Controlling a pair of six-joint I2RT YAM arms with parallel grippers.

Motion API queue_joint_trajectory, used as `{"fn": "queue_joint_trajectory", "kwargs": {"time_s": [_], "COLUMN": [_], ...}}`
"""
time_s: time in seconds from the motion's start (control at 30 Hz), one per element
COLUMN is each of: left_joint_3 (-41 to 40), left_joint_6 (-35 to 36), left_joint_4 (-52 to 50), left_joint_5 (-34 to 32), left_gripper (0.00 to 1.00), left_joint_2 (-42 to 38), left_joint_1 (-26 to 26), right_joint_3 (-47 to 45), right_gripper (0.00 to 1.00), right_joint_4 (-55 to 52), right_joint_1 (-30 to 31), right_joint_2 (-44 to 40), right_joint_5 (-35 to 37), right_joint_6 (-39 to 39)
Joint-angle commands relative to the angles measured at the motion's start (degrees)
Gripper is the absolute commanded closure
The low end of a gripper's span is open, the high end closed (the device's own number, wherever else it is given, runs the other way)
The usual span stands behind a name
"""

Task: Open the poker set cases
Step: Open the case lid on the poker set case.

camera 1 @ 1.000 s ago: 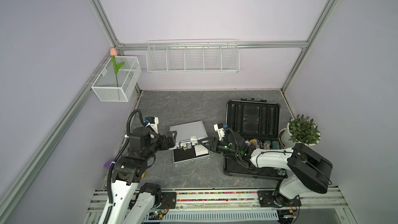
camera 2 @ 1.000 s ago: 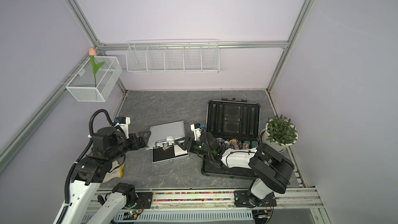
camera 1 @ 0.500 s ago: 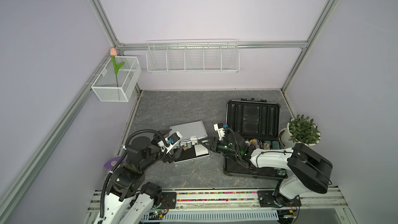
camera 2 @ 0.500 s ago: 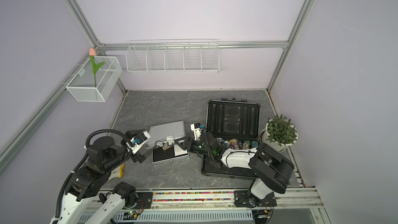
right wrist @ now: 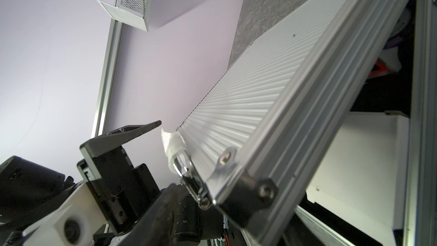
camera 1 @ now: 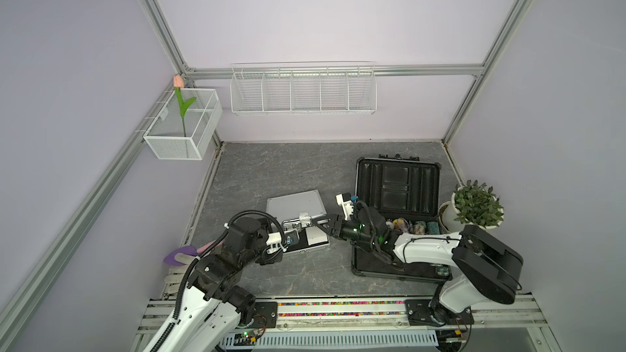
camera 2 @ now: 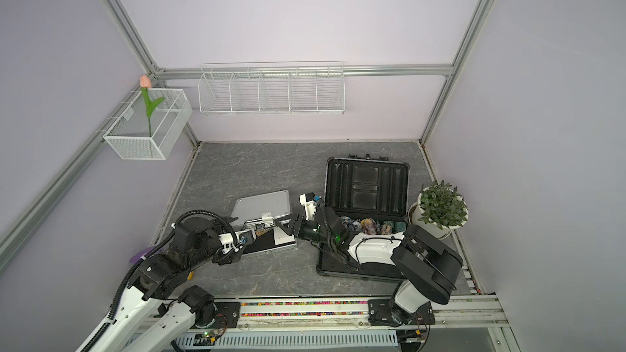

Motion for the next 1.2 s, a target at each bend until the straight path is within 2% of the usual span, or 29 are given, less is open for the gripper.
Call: {"fn": "queue_joint_trajectory", "kwargs": {"time_s": [0.0,0.17,0.33,0.73,1.17], "left_joint_3": [-1.5,-2.4,-4.0,-5.3,-5.1], "left_joint_6": [4.5,6.9,7.8,5.2,1.0], "left_joint_4": [3.0,5.9,11.3,17.9,20.1], "left_joint_5": [-5.1,-10.5,-13.1,-13.2,-12.8], "left_gripper": [0.09,0.10,0.12,0.22,0.23], "left_joint_2": [0.8,3.7,4.5,4.8,2.8], "left_joint_1": [-0.5,-1.4,-1.5,-1.6,-1.5], "right_joint_3": [2.2,2.7,3.1,3.7,2.8], "right_gripper": [0.41,0.41,0.41,0.41,0.41], "right_joint_4": [3.6,4.1,5.2,6.7,6.3], "right_joint_1": [-0.5,-0.8,-1.2,-1.8,-2.3], "right_joint_2": [-0.2,0.0,0.9,1.7,1.0], "right_joint_5": [-1.4,-2.2,-3.4,-4.5,-4.4], "right_joint_6": [0.2,0.0,0.4,1.1,2.1]}}
